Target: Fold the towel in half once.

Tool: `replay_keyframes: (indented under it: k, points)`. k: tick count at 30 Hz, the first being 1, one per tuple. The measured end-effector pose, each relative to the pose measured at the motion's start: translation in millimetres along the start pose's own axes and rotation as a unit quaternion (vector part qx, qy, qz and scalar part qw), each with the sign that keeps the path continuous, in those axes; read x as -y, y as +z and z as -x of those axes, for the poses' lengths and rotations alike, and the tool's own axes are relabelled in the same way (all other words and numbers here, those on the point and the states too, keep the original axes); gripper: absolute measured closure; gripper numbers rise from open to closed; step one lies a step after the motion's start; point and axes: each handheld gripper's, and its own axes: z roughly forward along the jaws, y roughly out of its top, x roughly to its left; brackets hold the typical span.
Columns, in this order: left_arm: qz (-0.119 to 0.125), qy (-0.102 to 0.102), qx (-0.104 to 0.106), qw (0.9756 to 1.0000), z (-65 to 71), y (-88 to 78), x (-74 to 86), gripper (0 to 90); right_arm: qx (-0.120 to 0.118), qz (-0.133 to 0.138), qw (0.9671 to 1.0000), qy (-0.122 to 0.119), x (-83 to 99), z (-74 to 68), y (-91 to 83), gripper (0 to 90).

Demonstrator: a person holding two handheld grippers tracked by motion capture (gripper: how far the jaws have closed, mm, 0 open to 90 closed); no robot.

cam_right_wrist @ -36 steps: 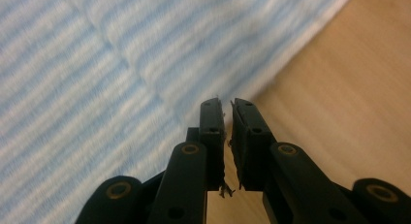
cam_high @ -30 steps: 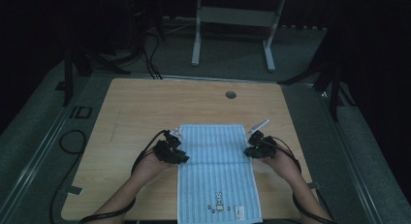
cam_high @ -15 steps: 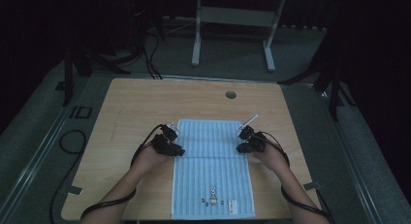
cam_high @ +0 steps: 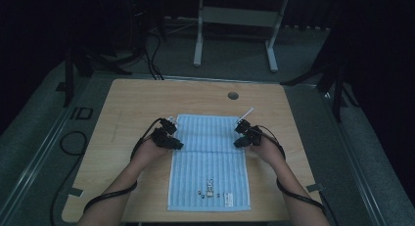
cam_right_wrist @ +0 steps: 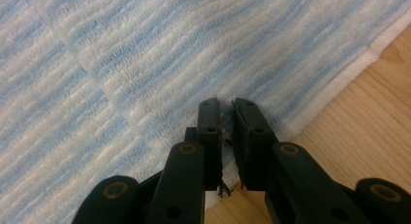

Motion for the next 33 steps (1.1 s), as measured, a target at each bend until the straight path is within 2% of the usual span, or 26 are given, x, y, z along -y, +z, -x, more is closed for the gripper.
replay_keyframes:
  k: [3, 4, 5, 7, 8, 10, 11, 12, 13, 14, 15, 16, 17, 18, 19, 20, 21, 22, 23, 24, 25, 26, 27, 32, 33]
  points:
    - [-0.002, 0.002, -0.002, 1.0, 1.0, -0.4, 0.2, 71.0, -0.001, 0.001, 1.0, 0.002, 0.2, 0.3, -0.2, 80.7]
    - [-0.003, 0.004, -0.002, 1.0, 1.9, -1.8, -0.4, 70.8, -0.008, 0.0, 1.0, 0.002, 0.2, 0.8, -1.6, 77.1]
    - [-0.003, 0.004, -0.002, 1.0, 1.9, -1.8, -0.4, 69.6, -0.008, 0.0, 1.0, 0.002, 0.2, 0.8, -1.6, 77.1]
    - [0.002, -0.006, 0.004, 1.0, 0.4, -5.7, -2.1, 66.5, -0.012, 0.004, 0.9999, -0.003, -0.3, 1.8, -6.2, 75.1]
    - [0.004, -0.004, -0.007, 1.0, -0.5, -8.5, -4.0, 60.2, -0.017, 0.014, 0.9998, 0.001, -2.6, 6.3, -13.1, 74.2]
    - [0.01, -0.001, -0.015, 0.9998, -1.9, -11.4, -6.3, 59.7, -0.017, 0.014, 0.9998, 0.001, -2.6, 6.3, -13.1, 74.2]
    - [0.03, -0.008, -0.013, 0.9994, -12.2, -20.2, -15.9, 55.8, -0.002, 0.013, 0.9998, 0.014, -10.3, 18.7, -23.1, 71.0]
    - [0.03, -0.008, -0.013, 0.9994, -12.2, -20.2, -15.9, 55.8, 0.002, 0.016, 0.9997, 0.02, -13.1, 23.5, -25.9, 70.2]
    - [0.035, -0.01, -0.025, 0.999, -19.0, -22.9, -22.6, 55.7, 0.005, 0.017, 0.9995, 0.025, -15.9, 28.3, -28.6, 68.7]
    - [0.035, -0.01, -0.025, 0.999, -19.0, -22.9, -22.6, 55.4, 0.005, 0.017, 0.9995, 0.025, -15.9, 28.3, -28.6, 68.7]
    - [0.041, -0.02, -0.031, 0.9985, -26.5, -24.2, -29.2, 52.3, 0.014, 0.021, 0.9989, 0.04, -21.5, 37.4, -32.3, 65.4]
    - [0.041, -0.02, -0.031, 0.9985, -26.5, -24.2, -29.2, 50.2, 0.014, 0.021, 0.9989, 0.04, -21.5, 37.4, -32.3, 65.4]
    - [0.046, -0.025, -0.036, 0.998, -30.3, -24.7, -32.2, 49.8, 0.018, 0.025, 0.9979, 0.056, -26.7, 47.3, -33.9, 62.5]
    - [0.049, -0.034, -0.035, 0.9976, -34.4, -24.6, -35.5, 49.8, 0.018, 0.025, 0.9979, 0.056, -26.7, 47.3, -33.9, 62.5]
    - [0.053, -0.05, -0.043, 0.9964, -40.5, -22.6, -42.5, 45.5, 0.018, 0.027, 0.9967, 0.074, -31.6, 56.5, -33.2, 60.9]
    - [0.053, -0.05, -0.043, 0.9964, -40.5, -22.6, -42.5, 45.5, 0.018, 0.027, 0.9967, 0.074, -31.6, 56.5, -33.2, 60.9]
    - [0.051, -0.06, -0.061, 0.995, -45.2, -18.1, -49.4, 45.5, 0.024, 0.029, 0.9951, 0.091, -35.8, 65.0, -31.4, 58.1]
    - [0.051, -0.06, -0.061, 0.995, -45.2, -18.1, -49.4, 45.5, 0.024, 0.029, 0.9951, 0.091, -35.8, 65.0, -31.4, 58.1]
    - [0.042, -0.067, -0.078, 0.9938, -49.2, -11.4, -55.1, 45.5, 0.022, 0.032, 0.993, 0.111, -39.4, 72.7, -28.2, 55.3]
    - [0.042, -0.067, -0.078, 0.9938, -49.2, -11.4, -55.1, 45.5, 0.022, 0.032, 0.993, 0.111, -39.4, 72.7, -28.2, 55.3]
    - [0.037, -0.078, -0.082, 0.9928, -53.9, -3.9, -58.0, 45.5, 0.03, 0.029, 0.9911, 0.126, -42.4, 78.7, -23.1, 52.8]
    - [0.037, -0.078, -0.082, 0.9928, -53.9, -3.9, -58.0, 45.5, 0.03, 0.029, 0.9911, 0.126, -42.4, 78.7, -23.1, 52.8]
    - [0.028, -0.083, -0.086, 0.9924, -57.9, 3.9, -59.1, 45.5, 0.027, 0.028, 0.9898, 0.137, -45.2, 83.8, -16.7, 50.9]
    - [0.018, -0.096, -0.094, 0.9908, -66.3, 14.4, -59.4, 45.5, 0.033, 0.022, 0.9878, 0.15, -50.1, 88.3, -2.7, 49.4]
    - [0.022, -0.11, -0.088, 0.9898, -70.9, 16.7, -60.2, 45.5, 0.037, 0.021, 0.9875, 0.152, -52.1, 87.9, 3.7, 49.0]
